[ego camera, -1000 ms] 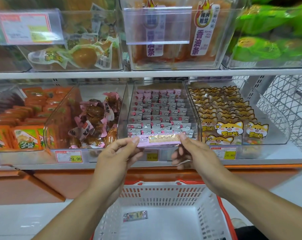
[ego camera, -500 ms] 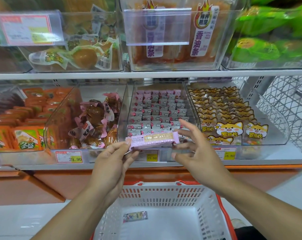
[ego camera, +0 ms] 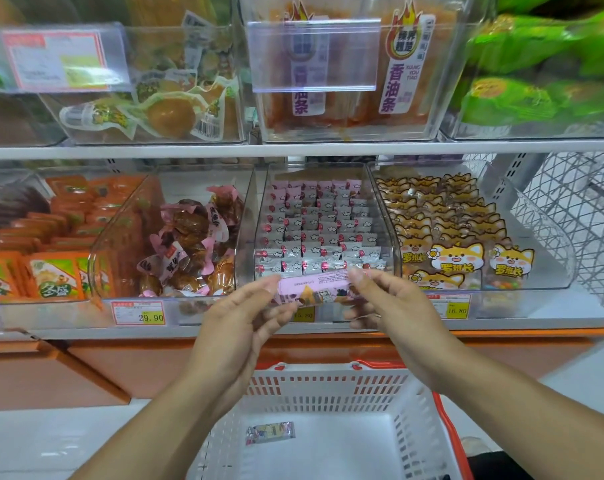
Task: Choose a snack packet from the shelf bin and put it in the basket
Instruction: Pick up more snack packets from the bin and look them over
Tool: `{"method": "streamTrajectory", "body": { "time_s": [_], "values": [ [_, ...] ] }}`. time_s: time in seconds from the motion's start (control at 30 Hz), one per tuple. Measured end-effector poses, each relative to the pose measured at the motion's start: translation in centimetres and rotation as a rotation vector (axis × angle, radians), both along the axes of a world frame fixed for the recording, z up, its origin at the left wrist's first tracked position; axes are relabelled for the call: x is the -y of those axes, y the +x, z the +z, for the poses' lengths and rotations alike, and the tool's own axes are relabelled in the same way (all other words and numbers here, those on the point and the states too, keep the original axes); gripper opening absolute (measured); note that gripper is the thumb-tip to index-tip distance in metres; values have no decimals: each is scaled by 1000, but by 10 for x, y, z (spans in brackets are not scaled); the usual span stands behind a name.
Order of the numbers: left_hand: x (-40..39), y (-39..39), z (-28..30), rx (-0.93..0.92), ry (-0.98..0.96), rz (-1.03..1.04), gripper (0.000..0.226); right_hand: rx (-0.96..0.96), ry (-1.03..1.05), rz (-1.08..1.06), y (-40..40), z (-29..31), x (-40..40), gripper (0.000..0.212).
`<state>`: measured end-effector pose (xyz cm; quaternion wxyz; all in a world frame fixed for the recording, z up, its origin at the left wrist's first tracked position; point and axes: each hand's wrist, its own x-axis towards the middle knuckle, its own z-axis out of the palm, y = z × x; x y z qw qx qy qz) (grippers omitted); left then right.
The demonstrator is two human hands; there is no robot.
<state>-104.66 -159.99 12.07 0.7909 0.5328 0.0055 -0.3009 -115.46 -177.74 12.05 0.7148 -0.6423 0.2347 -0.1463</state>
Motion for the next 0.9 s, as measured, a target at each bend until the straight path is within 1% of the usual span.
{"method": "streamTrajectory", "body": {
  "time_s": [0.1, 0.17, 0.2, 0.3, 0.43, 0.5, 0.63, 0.73, 0.8, 0.87, 0.9],
  "values": [
    [0, 1, -2, 28, 40, 16, 16, -9, 102, -30, 0, 1, -1, 35],
    [-1, 3, -3, 17, 77, 46, 12, 4, 155, -34, 0, 2, 0, 44],
    [-1, 3, -4, 10, 91, 59, 11, 17, 189, -34, 0, 2, 1, 45],
    [-1, 3, -8, 19, 119, 58, 8, 64, 317, -50, 1, 3, 4, 39],
    [-2, 2, -10, 61, 150, 36, 9, 99, 512, -129, 4, 0, 7, 38],
    [-2, 2, -10, 102, 179, 29, 9, 96, 563, -159, 4, 0, 8, 39],
    [0, 1, -12, 207, 233, 32, 7, 90, 517, -154, 3, 1, 10, 43],
    [0, -1, -14, 387, 323, 31, 5, 120, 457, -102, 4, 5, 9, 43],
    [2, -3, -13, 484, 348, 15, 4, 141, 413, -87, 4, 8, 6, 46],
    [5, -4, -9, 556, 348, -2, 3, 167, 361, -119, 5, 11, 7, 40],
    [8, -4, -6, 590, 350, -19, 7, 189, 326, -149, 5, 14, 10, 34]
  ]
}}
